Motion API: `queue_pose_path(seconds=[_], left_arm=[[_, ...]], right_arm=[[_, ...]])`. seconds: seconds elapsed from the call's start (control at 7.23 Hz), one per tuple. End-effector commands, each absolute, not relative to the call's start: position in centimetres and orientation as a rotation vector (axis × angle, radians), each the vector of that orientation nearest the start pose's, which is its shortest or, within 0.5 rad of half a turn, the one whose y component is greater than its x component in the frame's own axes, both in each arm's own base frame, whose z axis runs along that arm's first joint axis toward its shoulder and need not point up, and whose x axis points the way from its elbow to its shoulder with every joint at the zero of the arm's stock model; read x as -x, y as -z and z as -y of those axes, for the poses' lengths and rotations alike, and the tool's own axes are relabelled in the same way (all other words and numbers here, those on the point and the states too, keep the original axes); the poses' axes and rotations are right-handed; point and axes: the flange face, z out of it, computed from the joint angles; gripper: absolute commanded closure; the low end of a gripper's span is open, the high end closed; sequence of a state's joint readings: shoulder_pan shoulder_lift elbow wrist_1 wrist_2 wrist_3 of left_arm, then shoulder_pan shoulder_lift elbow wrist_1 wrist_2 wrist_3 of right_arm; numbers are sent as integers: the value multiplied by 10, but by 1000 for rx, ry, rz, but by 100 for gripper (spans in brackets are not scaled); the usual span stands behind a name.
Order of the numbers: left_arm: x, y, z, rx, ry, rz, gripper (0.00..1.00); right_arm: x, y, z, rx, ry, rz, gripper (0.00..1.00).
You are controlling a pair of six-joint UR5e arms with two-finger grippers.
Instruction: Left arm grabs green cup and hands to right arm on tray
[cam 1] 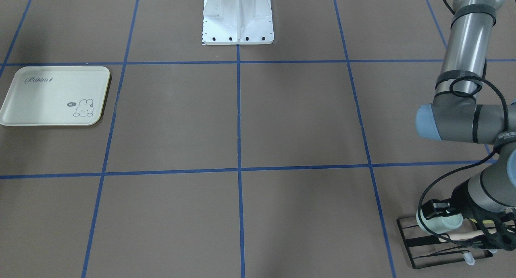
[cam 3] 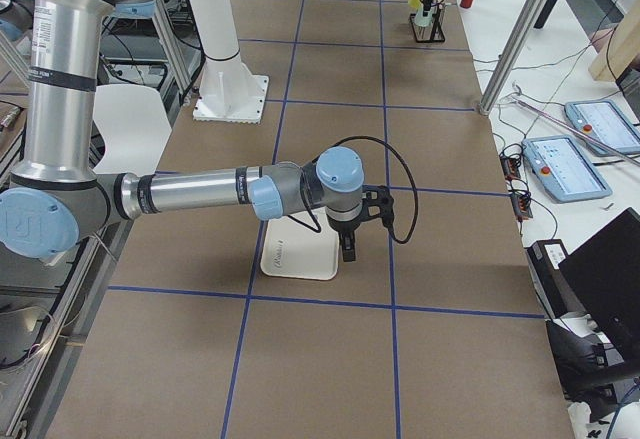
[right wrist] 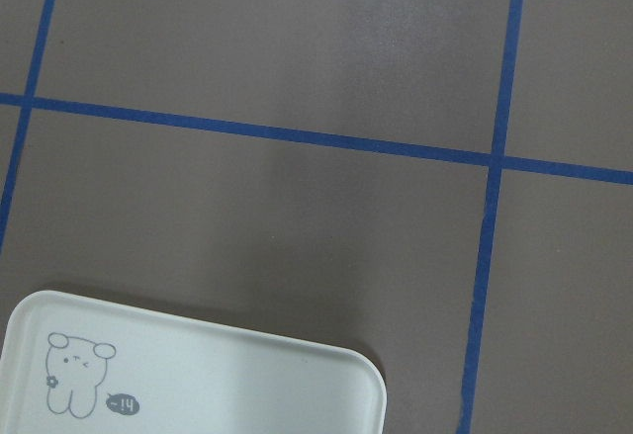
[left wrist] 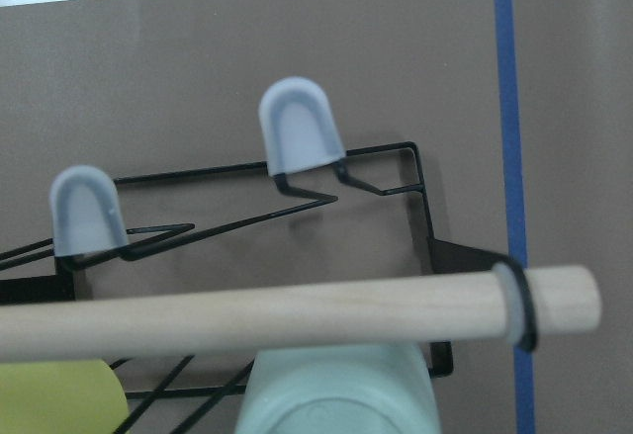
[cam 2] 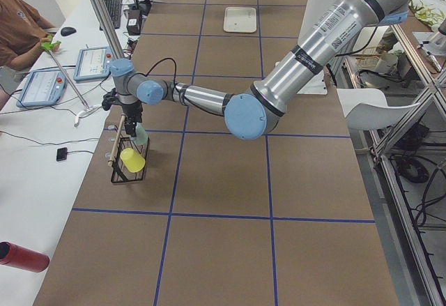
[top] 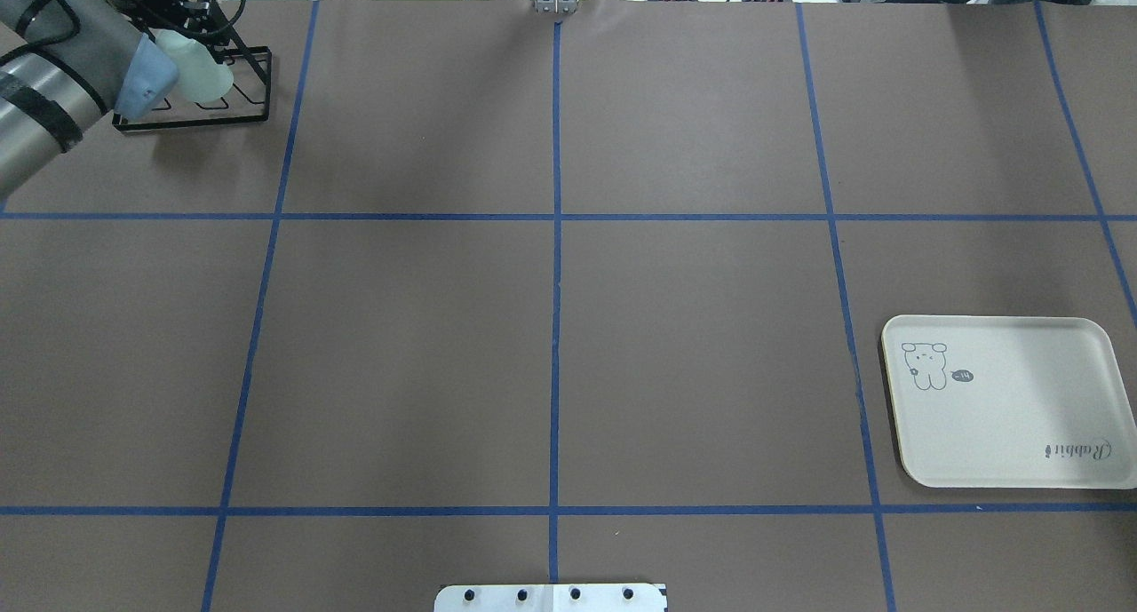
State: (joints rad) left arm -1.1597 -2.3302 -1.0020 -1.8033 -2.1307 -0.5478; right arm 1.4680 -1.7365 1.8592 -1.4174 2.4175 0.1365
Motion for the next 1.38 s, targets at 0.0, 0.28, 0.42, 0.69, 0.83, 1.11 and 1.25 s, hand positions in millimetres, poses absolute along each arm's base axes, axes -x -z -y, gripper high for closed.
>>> queue_pose_path(seconds=[0.0,0.28,0.42,0.69,0.83,1.11,1.25], left_arm=[[-244,-432,770,-122,15,-664,51],[-203,-406,774,-185,28,-679,100],[-191,-402,766,-196,34,-687,100],[-177,-374,731,-187,37,-685,100],[-168,-362,707,-190,37,-686,100],[-151,-304,663,-190,48,-688,100],[-150,-271,643,-195,89,-713,100]], right_arm=[[-14,-570,437,-157,85,866,0],[-14,-570,437,-156,84,866,0],[-14,-569,438,-157,83,866,0],[-14,-567,440,-161,84,867,0],[-13,-567,440,-162,85,868,0],[-9,-561,443,-188,106,875,0],[-3,-555,444,-219,138,907,0]])
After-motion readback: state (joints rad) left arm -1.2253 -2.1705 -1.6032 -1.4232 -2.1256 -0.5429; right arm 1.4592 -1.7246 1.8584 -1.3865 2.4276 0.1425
